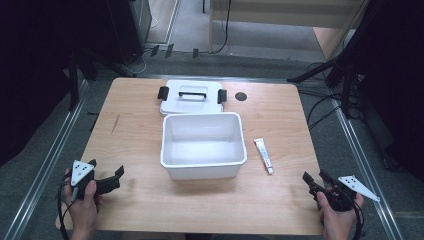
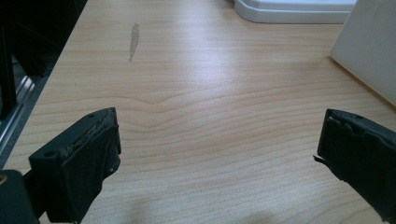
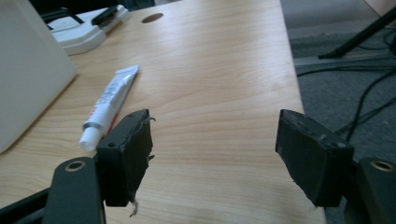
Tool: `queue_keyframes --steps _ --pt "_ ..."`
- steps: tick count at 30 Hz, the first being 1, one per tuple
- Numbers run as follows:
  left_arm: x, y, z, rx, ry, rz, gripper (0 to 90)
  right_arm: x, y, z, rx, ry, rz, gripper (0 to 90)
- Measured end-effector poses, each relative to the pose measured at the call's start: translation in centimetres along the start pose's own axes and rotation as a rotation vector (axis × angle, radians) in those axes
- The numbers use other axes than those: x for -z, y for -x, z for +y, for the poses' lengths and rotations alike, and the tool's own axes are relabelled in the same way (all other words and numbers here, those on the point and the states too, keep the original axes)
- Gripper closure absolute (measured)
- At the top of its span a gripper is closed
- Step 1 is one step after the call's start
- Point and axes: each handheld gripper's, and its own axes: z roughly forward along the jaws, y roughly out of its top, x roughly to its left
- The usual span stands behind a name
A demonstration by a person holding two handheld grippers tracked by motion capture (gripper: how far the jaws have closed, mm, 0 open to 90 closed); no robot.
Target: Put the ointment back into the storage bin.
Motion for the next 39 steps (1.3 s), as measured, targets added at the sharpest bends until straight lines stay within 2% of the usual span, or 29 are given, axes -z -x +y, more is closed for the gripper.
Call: queue_keyframes --steps 2,4,12,18,21,28,30,31,33,34,35,37,39 --pt "-0.1 -0.1 0.0 0.007 -0.003 -0.006 0.1 -0.1 0.0 0.2 -0.013 -0.030 -0.034 28.5" --pt "-0.1 -0.1 0.0 0.014 -0.003 -0.013 0.1 -0.1 -0.2 0.5 -0.003 -0.058 -0.058 28.8" --pt "-0.1 -0.5 0.1 0.037 -0.009 -0.033 0.1 -0.1 -1.6 3.2 0.065 -0.169 -0.050 29.8" --pt "-0.3 -0.4 0.2 0.036 -0.026 -0.031 0.1 -1.2 -3.4 5.1 0.174 -0.326 -0.039 27.3" --pt "-0.4 -0.3 0.2 0.027 -0.034 -0.026 0.1 -2.0 -4.3 5.9 0.220 -0.395 -0.018 27.1" --pt "-0.4 -0.6 0.2 0.044 -0.034 -0.045 0.1 -4.1 -5.9 6.7 0.267 -0.630 0.011 24.6" --pt "-0.4 -0.6 0.2 0.051 -0.036 -0.048 0.1 -4.7 -6.3 6.8 0.285 -0.698 0.006 23.6" --pt "-0.4 -0.6 0.2 0.051 -0.036 -0.048 0.1 -4.7 -6.3 6.8 0.285 -0.698 0.006 23.6" --pt "-0.5 -0.6 0.2 0.054 -0.039 -0.049 0.1 -5.3 -6.8 7.0 0.313 -0.766 0.001 21.0" --pt "-0.5 -0.7 0.2 0.057 -0.042 -0.054 0.1 -5.9 -7.4 7.1 0.336 -0.831 -0.008 19.3" --pt "-0.5 -0.7 0.2 0.059 -0.046 -0.055 0.1 -6.2 -7.7 7.1 0.353 -0.864 -0.016 18.8" --pt "-0.6 -0.7 0.2 0.060 -0.050 -0.054 0.1 -6.7 -8.3 7.3 0.372 -0.913 -0.026 18.7" --pt "-0.6 -0.7 0.3 0.055 -0.051 -0.054 0.1 -7.3 -8.8 7.7 0.370 -0.947 -0.033 18.7"
